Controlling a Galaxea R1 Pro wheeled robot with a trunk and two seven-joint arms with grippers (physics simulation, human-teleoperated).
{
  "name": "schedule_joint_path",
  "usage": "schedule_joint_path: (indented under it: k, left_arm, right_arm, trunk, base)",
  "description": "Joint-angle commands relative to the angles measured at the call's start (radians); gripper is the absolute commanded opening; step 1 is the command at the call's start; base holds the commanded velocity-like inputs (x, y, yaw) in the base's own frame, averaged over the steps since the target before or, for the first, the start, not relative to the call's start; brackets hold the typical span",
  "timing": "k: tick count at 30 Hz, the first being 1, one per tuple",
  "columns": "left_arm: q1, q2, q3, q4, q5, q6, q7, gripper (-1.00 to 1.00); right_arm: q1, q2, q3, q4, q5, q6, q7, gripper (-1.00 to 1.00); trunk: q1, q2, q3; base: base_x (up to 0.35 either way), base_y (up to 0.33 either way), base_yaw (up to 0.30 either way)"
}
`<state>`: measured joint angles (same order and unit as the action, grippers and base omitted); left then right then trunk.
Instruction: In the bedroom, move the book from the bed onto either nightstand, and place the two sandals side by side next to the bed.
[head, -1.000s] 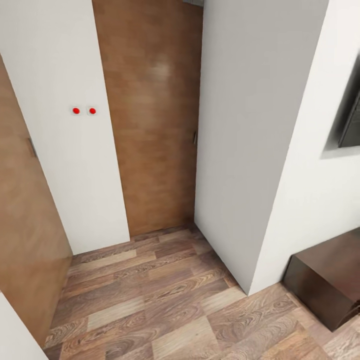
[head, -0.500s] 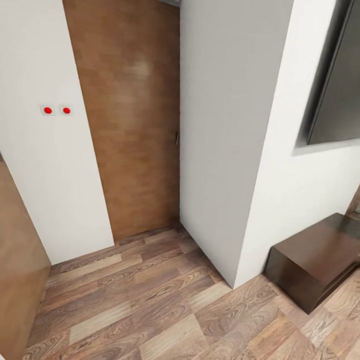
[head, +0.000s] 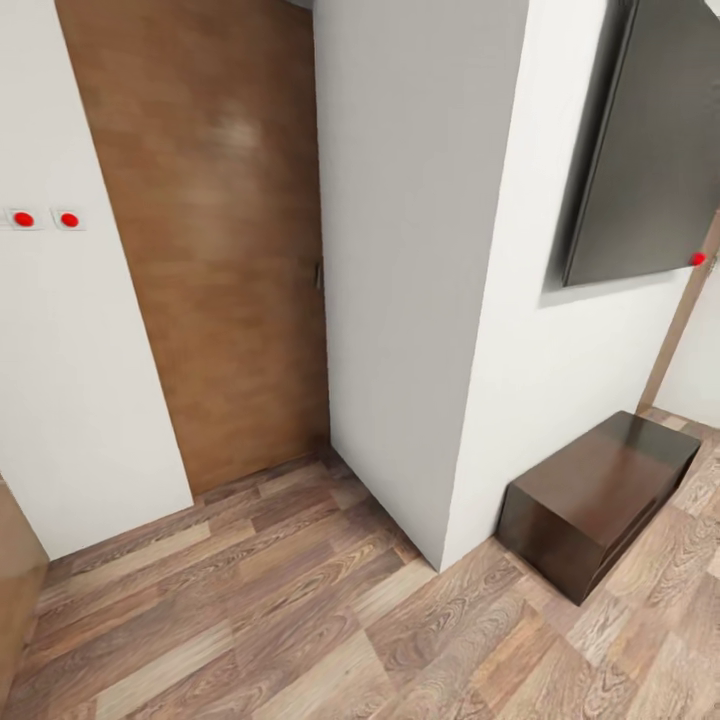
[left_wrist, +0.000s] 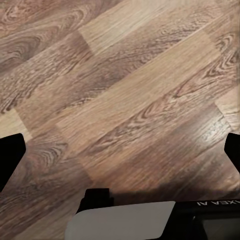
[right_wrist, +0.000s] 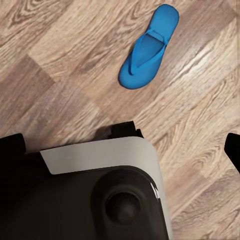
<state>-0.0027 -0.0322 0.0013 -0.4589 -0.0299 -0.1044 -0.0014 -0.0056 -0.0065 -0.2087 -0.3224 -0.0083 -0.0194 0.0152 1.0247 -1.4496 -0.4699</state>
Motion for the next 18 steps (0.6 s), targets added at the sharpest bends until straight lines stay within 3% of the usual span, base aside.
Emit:
schedule_joint_path:
  k: [1,18]
  left_arm:
    - [0.000,0.000,0.000,0.000,-0.003,-0.003,0.000,1.00]
    - [0.000,0.000,0.000,0.000,-0.003,-0.003,0.000,1.00]
  right_arm:
    - [-0.001,0.000,-0.004,0.000,-0.001,-0.002,0.001,1.00]
    - [-0.001,-0.001,-0.004,-0.001,-0.001,-0.002,0.001,1.00]
  trunk:
    - [0.000,0.000,-0.001]
    - [0.000,0.000,-0.001]
  base:
    - [0.127,0.028,-0.224]
    - [0.019,0.004,-0.224]
